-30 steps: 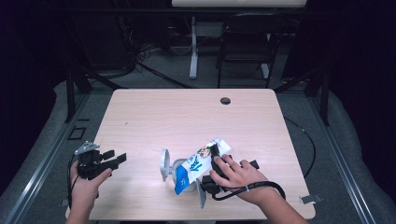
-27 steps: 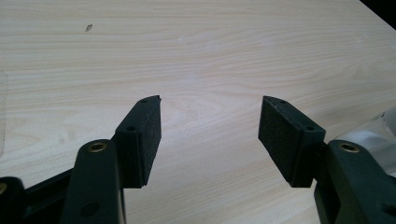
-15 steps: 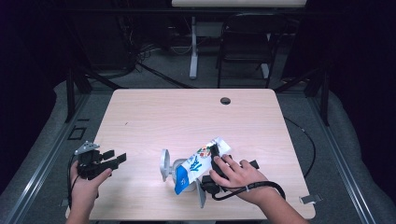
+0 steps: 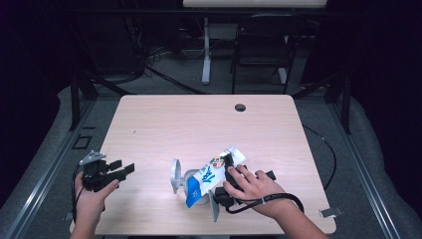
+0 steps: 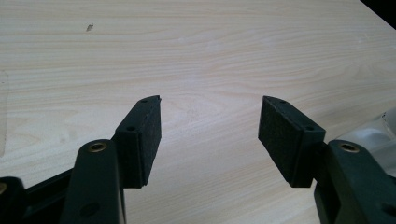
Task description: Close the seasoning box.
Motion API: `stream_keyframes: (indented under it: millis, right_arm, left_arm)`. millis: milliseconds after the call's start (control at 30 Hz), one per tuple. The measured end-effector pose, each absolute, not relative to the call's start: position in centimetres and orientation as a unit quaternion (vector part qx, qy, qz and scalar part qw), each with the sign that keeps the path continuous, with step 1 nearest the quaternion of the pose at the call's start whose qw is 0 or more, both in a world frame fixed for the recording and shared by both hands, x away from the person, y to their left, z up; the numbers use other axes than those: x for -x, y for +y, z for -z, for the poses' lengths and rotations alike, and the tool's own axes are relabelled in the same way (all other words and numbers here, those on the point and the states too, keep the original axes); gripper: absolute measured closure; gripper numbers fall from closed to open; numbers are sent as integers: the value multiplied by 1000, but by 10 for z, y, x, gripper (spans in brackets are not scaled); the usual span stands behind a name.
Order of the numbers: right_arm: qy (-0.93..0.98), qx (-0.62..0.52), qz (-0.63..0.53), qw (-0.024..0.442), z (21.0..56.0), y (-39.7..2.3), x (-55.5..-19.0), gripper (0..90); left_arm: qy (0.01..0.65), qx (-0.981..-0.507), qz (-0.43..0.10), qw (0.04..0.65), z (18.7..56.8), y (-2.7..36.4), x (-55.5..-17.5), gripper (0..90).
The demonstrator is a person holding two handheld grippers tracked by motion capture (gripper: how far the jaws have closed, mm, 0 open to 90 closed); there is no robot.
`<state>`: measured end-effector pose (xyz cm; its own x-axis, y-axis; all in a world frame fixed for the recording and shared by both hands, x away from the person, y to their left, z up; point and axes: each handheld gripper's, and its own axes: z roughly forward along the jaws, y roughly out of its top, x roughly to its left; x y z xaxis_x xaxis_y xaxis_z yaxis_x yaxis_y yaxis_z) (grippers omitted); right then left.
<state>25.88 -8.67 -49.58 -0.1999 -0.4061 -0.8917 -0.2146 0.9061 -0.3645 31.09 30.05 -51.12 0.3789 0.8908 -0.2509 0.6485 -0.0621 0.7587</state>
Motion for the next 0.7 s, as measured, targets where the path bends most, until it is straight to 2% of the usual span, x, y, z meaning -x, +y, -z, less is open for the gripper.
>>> stream_keyframes:
  millis: [700]
  right_arm:
    - [778,192,74,594,497,-88,-258,629]
  left_arm:
    - [541,-710,-145,427,512,300,-311,397]
